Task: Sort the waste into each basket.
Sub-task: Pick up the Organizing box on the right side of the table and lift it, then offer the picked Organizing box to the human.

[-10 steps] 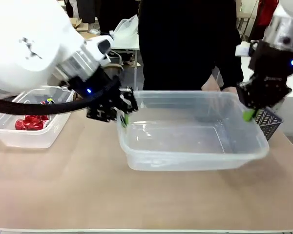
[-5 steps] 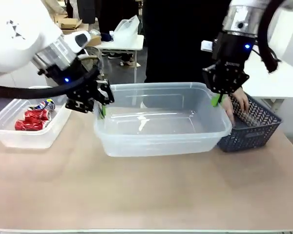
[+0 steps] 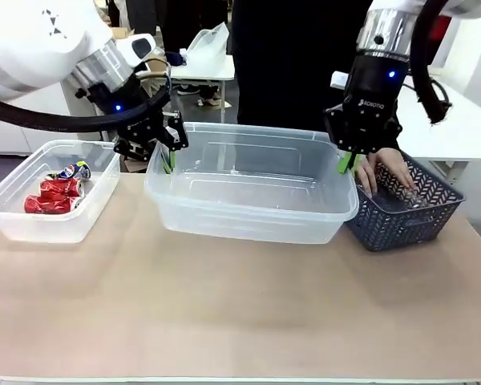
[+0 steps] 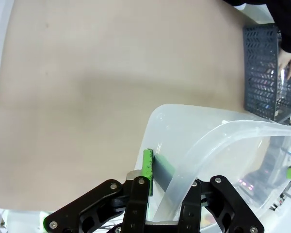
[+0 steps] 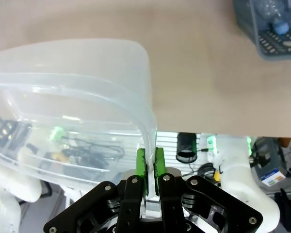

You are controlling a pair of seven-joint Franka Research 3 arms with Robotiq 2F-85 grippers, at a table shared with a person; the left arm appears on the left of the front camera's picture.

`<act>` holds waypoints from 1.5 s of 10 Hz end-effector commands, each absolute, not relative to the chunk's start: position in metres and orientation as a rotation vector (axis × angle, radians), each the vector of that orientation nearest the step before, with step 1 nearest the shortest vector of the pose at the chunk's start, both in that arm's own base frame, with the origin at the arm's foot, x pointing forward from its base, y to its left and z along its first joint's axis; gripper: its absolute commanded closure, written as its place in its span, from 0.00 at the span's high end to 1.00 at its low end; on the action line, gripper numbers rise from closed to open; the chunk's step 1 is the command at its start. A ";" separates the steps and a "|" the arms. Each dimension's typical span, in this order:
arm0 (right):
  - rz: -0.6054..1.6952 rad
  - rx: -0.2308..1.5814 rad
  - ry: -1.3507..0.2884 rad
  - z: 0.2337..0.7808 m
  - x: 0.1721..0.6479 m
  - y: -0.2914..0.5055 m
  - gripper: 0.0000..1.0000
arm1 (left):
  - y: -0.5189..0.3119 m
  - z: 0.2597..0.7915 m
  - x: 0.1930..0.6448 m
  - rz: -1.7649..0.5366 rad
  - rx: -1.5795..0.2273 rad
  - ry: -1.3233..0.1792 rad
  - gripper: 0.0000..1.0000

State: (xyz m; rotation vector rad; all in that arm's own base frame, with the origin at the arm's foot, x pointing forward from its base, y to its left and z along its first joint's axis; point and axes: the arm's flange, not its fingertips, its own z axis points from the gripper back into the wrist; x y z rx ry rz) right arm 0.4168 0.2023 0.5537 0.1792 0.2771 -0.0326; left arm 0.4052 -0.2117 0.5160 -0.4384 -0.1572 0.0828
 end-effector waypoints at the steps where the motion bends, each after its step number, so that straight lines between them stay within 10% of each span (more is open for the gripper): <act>1: 0.005 0.181 0.280 0.553 0.416 0.203 0.06 | -0.210 0.519 0.396 0.089 -0.437 -0.166 0.06; 15: 0.005 0.181 0.280 0.553 0.416 0.203 0.06 | -0.210 0.519 0.396 0.089 -0.437 -0.166 0.06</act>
